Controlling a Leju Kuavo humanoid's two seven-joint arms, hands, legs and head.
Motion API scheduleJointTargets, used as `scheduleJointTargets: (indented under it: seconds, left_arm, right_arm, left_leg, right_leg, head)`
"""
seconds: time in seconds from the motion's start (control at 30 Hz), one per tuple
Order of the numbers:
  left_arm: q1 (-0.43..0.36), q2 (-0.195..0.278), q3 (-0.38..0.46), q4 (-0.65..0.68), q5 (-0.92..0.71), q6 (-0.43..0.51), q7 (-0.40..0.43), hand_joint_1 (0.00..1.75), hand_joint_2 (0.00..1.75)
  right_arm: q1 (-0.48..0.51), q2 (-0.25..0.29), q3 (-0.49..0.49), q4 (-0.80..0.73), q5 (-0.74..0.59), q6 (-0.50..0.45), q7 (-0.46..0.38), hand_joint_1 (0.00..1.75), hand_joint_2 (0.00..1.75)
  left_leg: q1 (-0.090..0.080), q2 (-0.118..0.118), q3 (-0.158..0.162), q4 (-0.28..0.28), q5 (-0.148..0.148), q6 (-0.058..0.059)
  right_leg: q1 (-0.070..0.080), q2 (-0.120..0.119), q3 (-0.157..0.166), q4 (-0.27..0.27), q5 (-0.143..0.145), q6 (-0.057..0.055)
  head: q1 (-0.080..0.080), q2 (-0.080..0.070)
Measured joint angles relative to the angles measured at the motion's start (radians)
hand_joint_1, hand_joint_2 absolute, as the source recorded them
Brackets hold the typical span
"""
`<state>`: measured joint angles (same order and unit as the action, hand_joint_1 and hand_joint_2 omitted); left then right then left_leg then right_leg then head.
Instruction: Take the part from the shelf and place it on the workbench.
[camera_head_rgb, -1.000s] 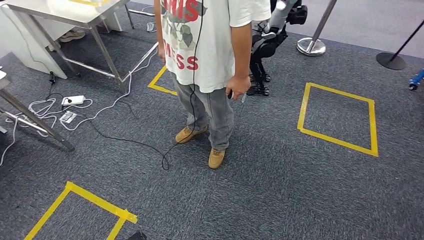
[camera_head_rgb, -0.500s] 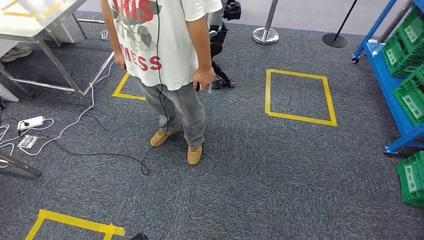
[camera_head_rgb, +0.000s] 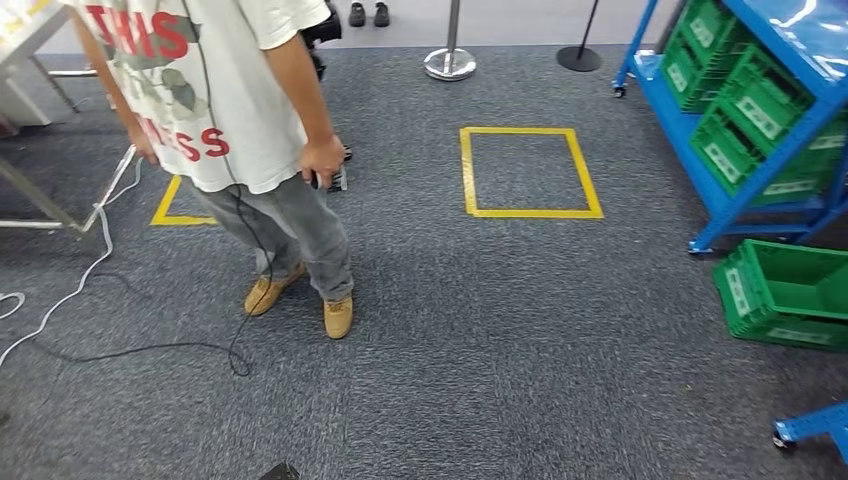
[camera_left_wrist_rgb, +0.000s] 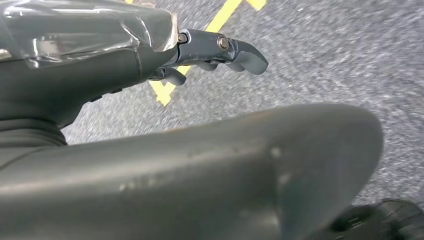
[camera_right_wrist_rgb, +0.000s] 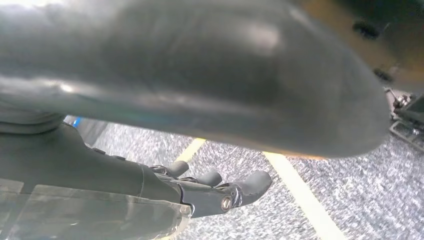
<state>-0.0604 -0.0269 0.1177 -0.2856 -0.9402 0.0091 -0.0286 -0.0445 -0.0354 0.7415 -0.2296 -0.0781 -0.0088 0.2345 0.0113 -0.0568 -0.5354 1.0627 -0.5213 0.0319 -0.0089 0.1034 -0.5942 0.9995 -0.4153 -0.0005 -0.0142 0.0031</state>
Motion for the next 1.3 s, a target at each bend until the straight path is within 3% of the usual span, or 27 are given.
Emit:
scheduleJointTargets:
  seconds: [0.07, 0.13, 0.2, 0.27, 0.3, 0.37, 0.43, 0.57, 0.63, 0.67, 0.73, 0.77, 0.8, 0.87, 0.9, 0.93, 0.97, 1.0, 1.07, 1.1, 1.17, 1.2, 1.27, 1.3]
  left_arm:
    - [0.000, 0.004, -0.003, 0.000, 0.004, 0.001, 0.000, 0.00, 0.00]
    - [-0.001, 0.006, -0.005, 0.000, 0.006, 0.001, 0.000, 0.00, 0.00]
    - [-0.002, 0.007, -0.012, 0.000, 0.012, 0.002, 0.000, 0.00, 0.00]
    - [0.002, 0.007, -0.020, 0.000, 0.026, 0.003, 0.000, 0.00, 0.00]
    - [0.004, 0.008, -0.025, 0.001, 0.036, 0.003, 0.000, 0.00, 0.00]
    - [0.008, 0.009, -0.034, 0.001, 0.049, 0.004, 0.000, 0.00, 0.00]
    - [0.009, 0.009, -0.038, 0.002, 0.053, 0.004, 0.000, 0.00, 0.00]
    - [0.009, 0.009, -0.039, 0.002, 0.053, 0.004, 0.000, 0.00, 0.00]
    - [0.009, 0.009, -0.042, 0.002, 0.055, 0.004, 0.000, 0.00, 0.00]
    - [0.009, 0.008, -0.045, 0.002, 0.057, 0.004, 0.000, 0.00, 0.00]
    - [0.009, 0.009, -0.053, 0.002, 0.060, 0.005, 0.000, 0.00, 0.00]
    - [0.007, 0.011, -0.061, 0.002, 0.066, 0.006, 0.002, 0.00, 0.00]
    - [0.006, 0.012, -0.070, 0.002, 0.075, 0.007, 0.004, 0.00, 0.00]
    - [0.004, 0.014, -0.087, 0.001, 0.096, 0.010, 0.009, 0.00, 0.00]
    - [0.006, 0.015, -0.092, 0.002, 0.101, 0.010, 0.011, 0.00, 0.00]
    - [0.008, 0.016, -0.096, 0.002, 0.106, 0.010, 0.013, 0.00, 0.00]
    - [0.010, 0.017, -0.099, 0.002, 0.109, 0.010, 0.015, 0.00, 0.00]
    - [0.010, 0.017, -0.103, 0.002, 0.111, 0.010, 0.016, 0.00, 0.00]
    - [0.010, 0.018, -0.108, 0.002, 0.113, 0.010, 0.016, 0.00, 0.00]
    - [0.010, 0.020, -0.111, 0.002, 0.113, 0.010, 0.016, 0.00, 0.00]
    - [0.010, 0.026, -0.118, 0.002, 0.116, 0.007, 0.015, 0.00, 0.00]
    - [0.009, 0.029, -0.121, 0.002, 0.117, 0.006, 0.014, 0.00, 0.00]
    - [0.006, 0.032, -0.128, 0.001, 0.119, 0.004, 0.013, 0.00, 0.00]
    - [0.005, 0.033, -0.130, 0.000, 0.119, 0.004, 0.012, 0.00, 0.00]
  right_arm:
    - [-0.003, 0.003, 0.000, 0.000, 0.001, 0.000, 0.000, 0.00, 0.00]
    - [-0.003, 0.006, 0.000, 0.000, 0.002, 0.001, 0.001, 0.00, 0.00]
    - [-0.002, 0.006, 0.000, 0.000, 0.003, 0.003, 0.002, 0.00, 0.00]
    - [-0.006, 0.005, 0.000, 0.000, 0.004, 0.004, 0.003, 0.00, 0.00]
    - [-0.008, 0.004, 0.000, 0.000, 0.005, 0.005, 0.004, 0.00, 0.00]
    - [-0.009, 0.003, 0.000, 0.000, 0.005, 0.007, 0.004, 0.00, 0.00]
    - [-0.008, 0.003, 0.000, 0.000, 0.005, 0.008, 0.005, 0.00, 0.00]
    - [-0.008, 0.003, 0.000, 0.000, 0.005, 0.008, 0.005, 0.00, 0.00]
    - [-0.006, 0.002, 0.000, 0.000, 0.006, 0.008, 0.005, 0.00, 0.00]
    - [-0.004, 0.002, 0.000, 0.000, 0.006, 0.009, 0.005, 0.00, 0.00]
    - [-0.004, 0.000, 0.000, -0.001, 0.006, 0.009, 0.005, 0.00, 0.00]
    - [-0.003, -0.001, 0.000, -0.001, 0.006, 0.009, 0.005, 0.00, 0.00]
    - [-0.002, -0.002, 0.000, -0.002, 0.006, 0.007, 0.004, 0.00, 0.00]
    - [-0.001, -0.004, 0.000, -0.003, 0.005, 0.004, 0.003, 0.00, 0.00]
    - [-0.002, -0.004, 0.000, -0.003, 0.006, 0.003, 0.002, 0.00, 0.00]
    - [-0.003, -0.003, 0.000, -0.003, 0.006, 0.002, 0.002, 0.00, 0.00]
    - [-0.003, -0.003, 0.000, -0.003, 0.006, 0.002, 0.001, 0.00, 0.00]
    - [-0.002, -0.002, 0.000, -0.003, 0.006, 0.002, 0.001, 0.00, 0.00]
    - [-0.001, -0.002, 0.000, -0.003, 0.006, 0.002, 0.001, 0.00, 0.00]
    - [-0.001, 0.000, 0.000, -0.003, 0.006, 0.002, 0.001, 0.00, 0.00]
    - [-0.004, 0.003, 0.000, -0.004, 0.006, 0.002, 0.001, 0.00, 0.00]
    - [-0.004, 0.005, 0.000, -0.004, 0.006, 0.002, 0.001, 0.00, 0.00]
    - [0.000, 0.008, 0.000, -0.005, 0.006, 0.001, 0.001, 0.00, 0.00]
    - [0.002, 0.008, 0.000, -0.005, 0.005, 0.001, 0.001, 0.00, 0.00]
  left_leg:
    - [-0.006, -0.026, 0.026, -0.058, 0.015, 0.013]
    - [-0.010, -0.007, 0.027, -0.069, 0.024, 0.022]
    - [-0.009, 0.019, 0.032, -0.093, 0.043, 0.031]
    - [-0.009, 0.051, 0.032, -0.110, 0.057, 0.035]
    - [-0.010, 0.068, 0.028, -0.111, 0.060, 0.036]
    - [-0.011, 0.097, 0.022, -0.110, 0.062, 0.033]
    - [-0.011, 0.108, 0.020, -0.110, 0.063, 0.031]
    - [-0.011, 0.109, 0.020, -0.110, 0.063, 0.031]
    - [-0.011, 0.118, 0.019, -0.110, 0.063, 0.030]
    - [-0.010, 0.126, 0.019, -0.110, 0.063, 0.028]
    - [-0.010, 0.152, 0.017, -0.101, 0.059, 0.017]
    - [-0.007, 0.162, 0.016, -0.091, 0.051, 0.003]
    - [-0.002, 0.155, 0.010, -0.068, 0.031, -0.012]
    - [0.007, 0.106, -0.025, 0.027, -0.035, -0.033]
    - [0.009, 0.077, -0.056, 0.098, -0.074, -0.034]
    - [0.009, 0.064, -0.087, 0.165, -0.101, -0.034]
    - [0.008, 0.058, -0.109, 0.209, -0.112, -0.031]
    - [0.008, 0.055, -0.112, 0.214, -0.100, -0.027]
    - [0.007, 0.036, -0.062, 0.108, -0.030, -0.012]
    - [0.007, 0.007, -0.028, 0.036, 0.001, -0.003]
    - [0.004, -0.038, 0.014, -0.054, 0.031, 0.011]
    - [0.002, -0.045, 0.018, -0.065, 0.030, 0.015]
    - [-0.001, -0.018, 0.022, -0.082, 0.041, 0.022]
    - [-0.001, -0.003, 0.026, -0.099, 0.051, 0.026]
  right_leg:
    - [-0.003, 0.021, -0.006, -0.001, 0.008, 0.010]
    - [-0.006, 0.037, -0.014, -0.006, 0.018, 0.023]
    - [-0.005, -0.001, -0.033, 0.016, 0.005, 0.024]
    - [-0.005, -0.065, -0.081, 0.114, -0.049, 0.016]
    - [-0.007, -0.081, -0.111, 0.184, -0.082, 0.016]
    - [-0.013, -0.089, -0.150, 0.284, -0.121, 0.023]
    - [-0.015, -0.091, -0.156, 0.308, -0.128, 0.029]
    - [-0.016, -0.091, -0.156, 0.307, -0.127, 0.030]
    - [-0.018, -0.094, -0.140, 0.287, -0.120, 0.037]
    - [-0.020, -0.098, -0.119, 0.257, -0.111, 0.044]
    - [-0.025, -0.139, -0.024, 0.107, -0.074, 0.062]
    - [-0.025, -0.145, 0.013, 0.044, -0.058, 0.055]
    - [-0.025, -0.146, 0.040, -0.005, -0.044, 0.043]
    - [-0.022, -0.103, 0.035, -0.009, -0.035, 0.010]
    - [-0.019, -0.091, 0.032, -0.009, -0.033, 0.005]
    - [-0.015, -0.076, 0.030, -0.009, -0.031, 0.002]
    - [-0.011, -0.061, 0.028, -0.008, -0.029, 0.000]
    - [-0.008, -0.046, 0.028, -0.008, -0.027, -0.002]
    - [-0.003, -0.015, 0.028, -0.008, -0.023, -0.001]
    - [-0.003, -0.002, 0.027, -0.008, -0.020, 0.000]
    - [-0.006, 0.025, 0.021, -0.008, -0.013, 0.008]
    - [-0.009, 0.038, 0.016, -0.009, -0.008, 0.014]
    - [-0.013, 0.054, 0.006, -0.014, 0.001, 0.027]
    - [-0.010, 0.033, -0.003, -0.007, -0.003, 0.030]
  head:
    - [-0.002, 0.000]
    - [-0.003, 0.000]
    - [-0.002, 0.000]
    - [0.000, 0.000]
    - [0.001, 0.000]
    - [0.001, 0.000]
    - [0.001, 0.000]
    - [0.001, 0.000]
    - [0.001, 0.000]
    - [0.001, 0.000]
    - [0.001, 0.000]
    - [0.000, 0.000]
    - [0.000, 0.000]
    - [-0.002, 0.000]
    - [-0.002, 0.000]
    - [-0.002, 0.000]
    - [-0.002, 0.000]
    - [-0.002, 0.000]
    - [-0.002, 0.000]
    - [-0.001, 0.000]
    - [-0.002, 0.000]
    - [-0.002, 0.000]
    - [-0.004, 0.000]
    - [-0.002, 0.000]
